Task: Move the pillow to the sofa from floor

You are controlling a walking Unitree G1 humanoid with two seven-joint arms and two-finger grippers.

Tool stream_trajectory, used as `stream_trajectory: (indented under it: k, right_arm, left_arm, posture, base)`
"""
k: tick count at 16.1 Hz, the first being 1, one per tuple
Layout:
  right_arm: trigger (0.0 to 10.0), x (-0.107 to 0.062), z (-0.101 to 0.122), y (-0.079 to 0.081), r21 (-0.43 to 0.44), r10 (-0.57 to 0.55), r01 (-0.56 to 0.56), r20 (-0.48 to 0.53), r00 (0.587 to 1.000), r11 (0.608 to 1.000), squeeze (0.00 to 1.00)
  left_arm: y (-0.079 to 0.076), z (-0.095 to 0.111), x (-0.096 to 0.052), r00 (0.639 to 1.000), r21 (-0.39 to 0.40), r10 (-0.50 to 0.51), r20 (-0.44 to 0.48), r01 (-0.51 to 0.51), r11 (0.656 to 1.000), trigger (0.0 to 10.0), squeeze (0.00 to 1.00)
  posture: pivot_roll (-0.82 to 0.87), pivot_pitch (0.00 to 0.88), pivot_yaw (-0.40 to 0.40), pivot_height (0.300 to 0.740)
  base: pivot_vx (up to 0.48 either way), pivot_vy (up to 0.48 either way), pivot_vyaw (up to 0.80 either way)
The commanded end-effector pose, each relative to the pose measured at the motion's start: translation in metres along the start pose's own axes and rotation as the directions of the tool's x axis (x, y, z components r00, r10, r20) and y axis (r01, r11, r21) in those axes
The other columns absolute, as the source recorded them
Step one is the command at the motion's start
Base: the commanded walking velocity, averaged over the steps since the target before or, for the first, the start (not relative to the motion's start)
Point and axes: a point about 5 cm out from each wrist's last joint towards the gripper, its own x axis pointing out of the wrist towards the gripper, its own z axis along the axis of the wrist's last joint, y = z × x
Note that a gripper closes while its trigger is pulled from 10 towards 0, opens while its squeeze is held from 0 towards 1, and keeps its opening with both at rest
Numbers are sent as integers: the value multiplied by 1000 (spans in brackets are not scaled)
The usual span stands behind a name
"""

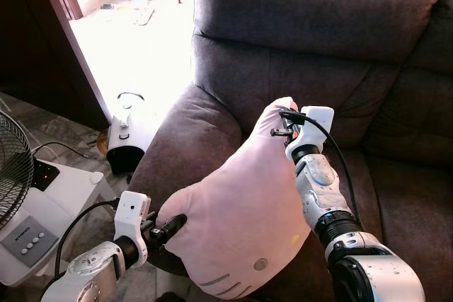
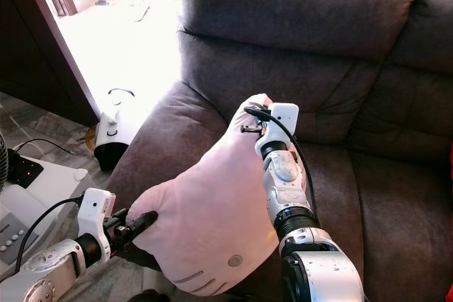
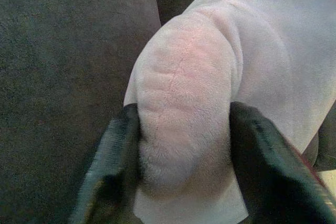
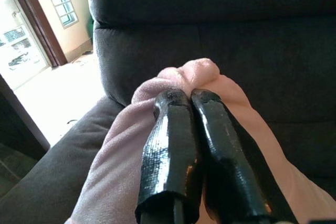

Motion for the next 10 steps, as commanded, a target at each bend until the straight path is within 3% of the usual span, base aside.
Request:
stream_trajectory:
  k: [1, 5, 10]
  right_arm:
    - [10000, 0, 2, -3, -14, -5, 5, 2, 1000, 1000, 0]
    - [10000, 4, 5, -5, -29, -5, 5, -6, 1000, 1000, 0]
    - [10000, 30, 59, 1, -45, 17, -12, 107, 994, 999, 0]
  left_arm:
    - [1, 0, 0, 1000, 2, 4, 0, -4, 1000, 0, 0]
    - [4, 29, 2, 989, 6, 42, 145, -43, 999, 0, 0]
    - [-4, 80, 2, 930, 20, 40, 366, -51, 999, 0, 0]
  posture:
    - [184, 148, -59, 718]
    - [193, 143, -61, 718]
    - [195, 133, -64, 718]
  base:
    - [0, 0, 0]
    - [0, 0, 0]
    - [0, 0, 0]
